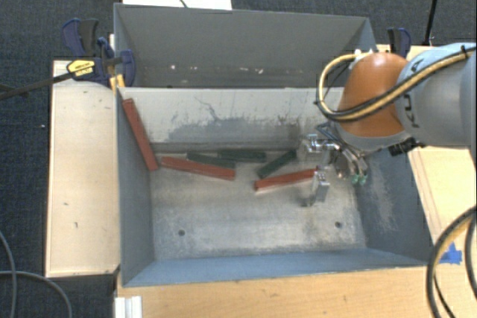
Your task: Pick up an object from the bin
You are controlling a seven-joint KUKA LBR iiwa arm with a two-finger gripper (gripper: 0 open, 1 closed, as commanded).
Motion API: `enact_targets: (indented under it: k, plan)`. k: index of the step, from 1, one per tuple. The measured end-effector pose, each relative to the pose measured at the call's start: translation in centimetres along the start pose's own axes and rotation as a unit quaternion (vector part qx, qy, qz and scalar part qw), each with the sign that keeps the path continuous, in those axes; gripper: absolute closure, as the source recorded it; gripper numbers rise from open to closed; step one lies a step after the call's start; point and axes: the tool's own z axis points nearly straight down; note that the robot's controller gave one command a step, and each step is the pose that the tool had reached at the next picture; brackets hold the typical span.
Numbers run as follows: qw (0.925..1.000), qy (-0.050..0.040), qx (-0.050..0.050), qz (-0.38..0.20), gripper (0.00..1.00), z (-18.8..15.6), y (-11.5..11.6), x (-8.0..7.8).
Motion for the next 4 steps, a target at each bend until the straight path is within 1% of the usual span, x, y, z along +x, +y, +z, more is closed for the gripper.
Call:
enact_targets:
  k: [1,2,3,4]
  plan:
    - [0.9999,0.0020,0.000,0.012,1.00,0.4,2.3,-0.2]
    - [0.9999,0.0020,0.000,0.011,1.00,0.4,2.3,-0.2]
    - [0.9996,0.0021,0.000,0.027,1.00,-11.6,-0.5,1.7]
    - [0.9996,0.0022,0.000,0.027,1.00,-11.6,-0.5,1.7]
